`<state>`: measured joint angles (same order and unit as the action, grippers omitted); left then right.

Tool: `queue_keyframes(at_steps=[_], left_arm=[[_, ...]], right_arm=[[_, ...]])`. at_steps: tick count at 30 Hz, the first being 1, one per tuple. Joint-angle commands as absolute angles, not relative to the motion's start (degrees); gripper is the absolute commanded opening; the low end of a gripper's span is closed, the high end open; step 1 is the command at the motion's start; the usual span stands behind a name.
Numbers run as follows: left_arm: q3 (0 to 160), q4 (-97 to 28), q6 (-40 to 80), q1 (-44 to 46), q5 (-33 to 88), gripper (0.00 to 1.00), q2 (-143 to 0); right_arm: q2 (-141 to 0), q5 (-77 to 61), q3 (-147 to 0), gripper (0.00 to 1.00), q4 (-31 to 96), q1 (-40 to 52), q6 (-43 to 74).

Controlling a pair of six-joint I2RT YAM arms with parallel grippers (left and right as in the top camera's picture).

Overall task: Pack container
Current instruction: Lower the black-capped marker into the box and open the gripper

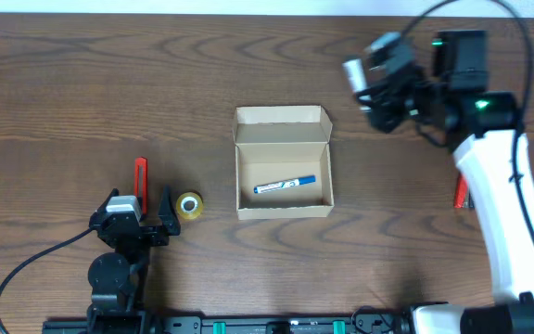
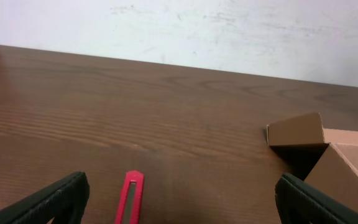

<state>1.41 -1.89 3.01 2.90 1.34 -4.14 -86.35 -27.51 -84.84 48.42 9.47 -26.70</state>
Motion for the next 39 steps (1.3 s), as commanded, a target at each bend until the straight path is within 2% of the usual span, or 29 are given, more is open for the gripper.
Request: queue_keyframes(at_steps=[1, 4, 12, 32, 39], left_arm=[[0.27, -4.12, 3.44, 3.03, 2.87, 0.95, -4.29], [0.27, -4.12, 3.44, 3.03, 3.03, 0.95, -4.29], [0.27, -4.12, 3.42, 3.03, 3.01, 0.96, -4.29], [0.27, -4.08, 3.42, 3.03, 3.01, 0.95, -4.29], [0.27, -4.1, 3.42, 3.03, 3.01, 0.95, -4.29]], right_arm=[[-86.21, -27.27, -85.73, 0.01, 50.06, 16.88, -42.76], [-86.41, -22.39, -85.73, 0.01, 52.77, 23.38, -52.25], [-89.65, -16.78, -85.71, 0.01, 56.69, 32.12, -61.3], [-114.74, -15.11, -85.47, 0.01, 57.63, 31.42, -61.91], [-117.56, -14.74, -85.49, 0.01, 57.58, 31.38, -62.0]])
